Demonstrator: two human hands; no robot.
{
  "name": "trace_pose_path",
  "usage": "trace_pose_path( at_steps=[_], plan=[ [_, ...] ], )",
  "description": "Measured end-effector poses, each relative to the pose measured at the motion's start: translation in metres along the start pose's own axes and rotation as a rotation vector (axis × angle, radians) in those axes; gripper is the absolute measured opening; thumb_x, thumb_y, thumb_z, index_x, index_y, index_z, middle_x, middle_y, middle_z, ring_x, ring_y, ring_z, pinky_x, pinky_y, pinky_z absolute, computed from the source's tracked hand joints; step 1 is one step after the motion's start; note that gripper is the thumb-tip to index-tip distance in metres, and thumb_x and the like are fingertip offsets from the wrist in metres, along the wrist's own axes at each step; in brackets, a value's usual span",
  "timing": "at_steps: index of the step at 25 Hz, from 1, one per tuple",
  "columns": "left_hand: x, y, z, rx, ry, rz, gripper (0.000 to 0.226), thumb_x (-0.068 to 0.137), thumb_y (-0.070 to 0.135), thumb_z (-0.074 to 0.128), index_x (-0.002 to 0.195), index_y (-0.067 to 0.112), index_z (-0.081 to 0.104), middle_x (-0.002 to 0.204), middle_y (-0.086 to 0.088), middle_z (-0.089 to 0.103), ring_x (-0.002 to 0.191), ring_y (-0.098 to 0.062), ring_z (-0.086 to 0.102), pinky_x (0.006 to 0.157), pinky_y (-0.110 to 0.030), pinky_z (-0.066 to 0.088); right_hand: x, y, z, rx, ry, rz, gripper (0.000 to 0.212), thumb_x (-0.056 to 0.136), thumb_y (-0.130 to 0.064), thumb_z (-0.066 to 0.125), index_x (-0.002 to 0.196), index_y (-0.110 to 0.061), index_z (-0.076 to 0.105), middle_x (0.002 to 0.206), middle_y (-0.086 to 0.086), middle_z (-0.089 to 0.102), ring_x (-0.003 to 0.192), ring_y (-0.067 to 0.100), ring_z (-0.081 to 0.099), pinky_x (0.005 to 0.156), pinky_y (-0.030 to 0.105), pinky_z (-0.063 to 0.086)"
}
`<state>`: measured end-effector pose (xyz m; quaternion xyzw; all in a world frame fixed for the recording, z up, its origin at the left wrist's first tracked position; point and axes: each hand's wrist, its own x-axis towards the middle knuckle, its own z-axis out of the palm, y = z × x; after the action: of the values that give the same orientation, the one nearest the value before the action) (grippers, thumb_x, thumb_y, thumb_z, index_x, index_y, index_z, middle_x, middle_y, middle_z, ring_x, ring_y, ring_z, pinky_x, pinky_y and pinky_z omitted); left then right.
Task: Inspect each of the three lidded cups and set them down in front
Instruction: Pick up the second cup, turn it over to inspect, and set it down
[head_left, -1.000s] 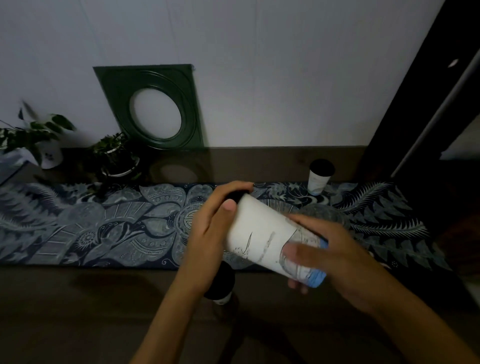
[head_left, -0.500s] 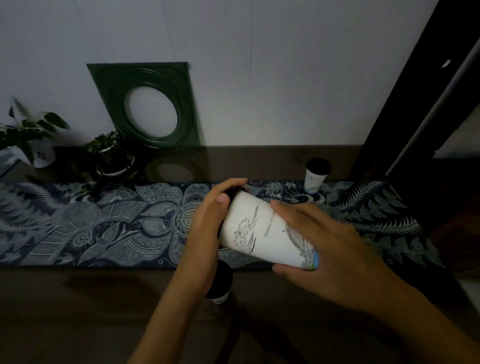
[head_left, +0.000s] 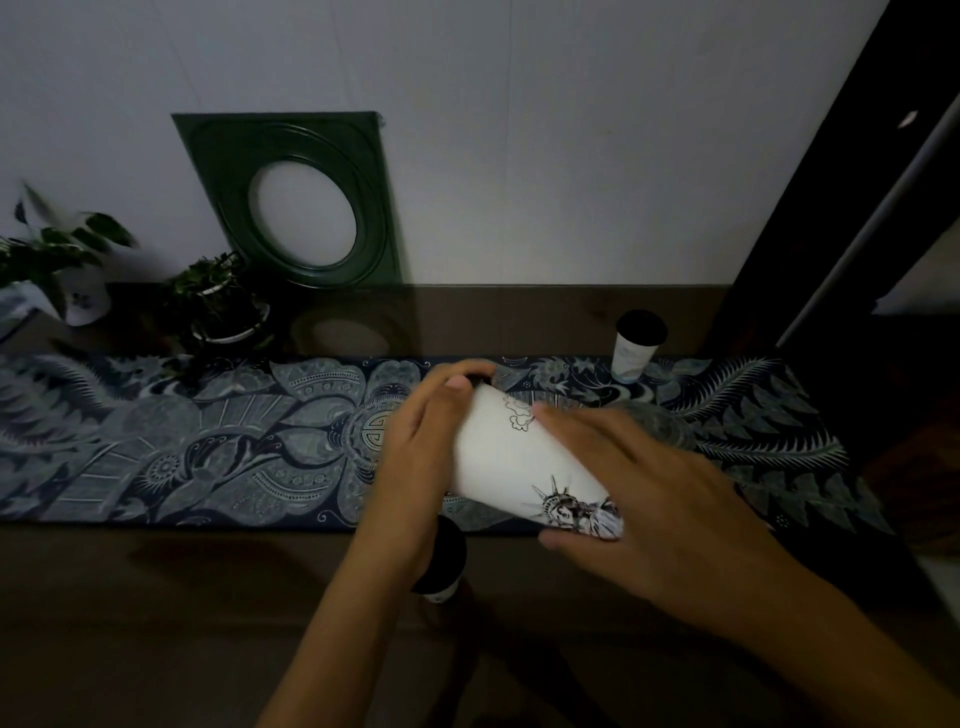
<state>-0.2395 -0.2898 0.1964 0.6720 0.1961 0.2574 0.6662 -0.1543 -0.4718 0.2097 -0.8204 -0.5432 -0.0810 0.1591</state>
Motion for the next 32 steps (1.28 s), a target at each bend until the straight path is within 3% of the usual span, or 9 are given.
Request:
trace_pose_path(
  at_steps=[5,8,14,18,21,23,26,28,32],
  plan=[
    [-0.007,0.005,-0.004,-0.097,-0.12,0.098,0.045,0.089,0.052,0.046,0.116,0.025,0.07,0.124,-0.006,0.071,0.112,-0.032,0.067,0.092,-0.053,0.054,0.006,-0.002,-0.02,1.223,-0.278,0.492,0.059,0.073,-0.039,0.081,0.127,-0.046,0.057,0.106,0.001,0.075,0.07,0.017,0.071,0.054,0.027,0.058],
    [-0.006,0.003,-0.002,-0.108,-0.104,0.091,0.04,0.089,0.047,0.049,0.112,0.022,0.071,0.119,-0.008,0.072,0.106,-0.038,0.067,0.088,-0.058,0.053,0.007,-0.006,-0.019,1.448,-0.297,0.666,0.035,0.074,-0.04,0.08,0.106,-0.045,0.067,0.095,0.011,0.078,0.056,0.023,0.067,0.042,0.027,0.048],
    [-0.002,-0.001,0.007,-0.096,0.027,-0.058,0.029,0.086,0.041,0.051,0.096,0.031,0.077,0.105,-0.004,0.076,0.088,-0.025,0.069,0.071,-0.041,0.055,-0.004,0.008,0.002,0.04,-0.024,-0.009,0.088,0.075,-0.069,0.054,0.15,-0.038,0.021,0.134,-0.014,0.044,0.1,0.004,0.059,0.075,0.023,0.055],
    [-0.008,0.004,0.004,-0.031,-0.116,0.07,0.043,0.088,0.052,0.048,0.118,0.031,0.069,0.123,-0.002,0.071,0.109,-0.028,0.068,0.089,-0.048,0.056,-0.008,0.003,-0.007,0.49,-0.11,0.233,0.089,0.067,-0.065,0.068,0.144,-0.05,0.027,0.124,-0.021,0.055,0.098,0.004,0.062,0.076,0.025,0.057],
    [-0.011,0.007,0.002,-0.023,-0.167,0.162,0.04,0.09,0.045,0.048,0.12,0.025,0.066,0.125,-0.004,0.068,0.113,-0.031,0.064,0.091,-0.056,0.052,-0.004,-0.002,-0.025,1.339,-0.262,0.575,0.034,0.072,-0.043,0.078,0.103,-0.053,0.068,0.096,-0.005,0.076,0.064,0.013,0.069,0.048,0.027,0.054],
    [-0.013,0.006,0.004,-0.024,-0.152,0.171,0.035,0.089,0.042,0.049,0.114,0.024,0.068,0.122,-0.005,0.069,0.111,-0.033,0.064,0.09,-0.061,0.051,-0.005,-0.006,-0.029,1.469,-0.342,0.668,0.012,0.075,-0.038,0.074,0.084,-0.046,0.074,0.083,0.003,0.077,0.052,0.02,0.063,0.042,0.028,0.046],
    [-0.015,0.006,0.011,-0.043,-0.064,0.102,0.03,0.086,0.041,0.054,0.103,0.025,0.072,0.114,-0.007,0.072,0.103,-0.037,0.065,0.083,-0.062,0.053,-0.009,-0.002,-0.026,1.249,-0.227,0.549,0.036,0.073,-0.047,0.075,0.107,-0.053,0.064,0.104,-0.01,0.074,0.081,0.011,0.073,0.063,0.025,0.059],
    [-0.014,0.007,0.015,-0.055,-0.002,0.032,0.028,0.082,0.042,0.057,0.098,0.027,0.074,0.11,-0.009,0.072,0.098,-0.036,0.067,0.079,-0.058,0.054,-0.013,0.003,-0.016,0.597,-0.128,0.275,0.074,0.073,-0.059,0.072,0.137,-0.051,0.037,0.127,-0.026,0.052,0.104,0.001,0.062,0.08,0.02,0.055],
    [-0.012,0.007,0.014,-0.029,-0.049,-0.008,0.038,0.078,0.054,0.056,0.104,0.033,0.074,0.115,-0.004,0.072,0.104,-0.032,0.068,0.083,-0.055,0.056,-0.023,0.009,-0.003,0.148,0.019,0.05,0.085,0.072,-0.064,0.061,0.146,-0.04,0.027,0.126,-0.015,0.048,0.098,0.006,0.06,0.072,0.022,0.058]
  ],
)
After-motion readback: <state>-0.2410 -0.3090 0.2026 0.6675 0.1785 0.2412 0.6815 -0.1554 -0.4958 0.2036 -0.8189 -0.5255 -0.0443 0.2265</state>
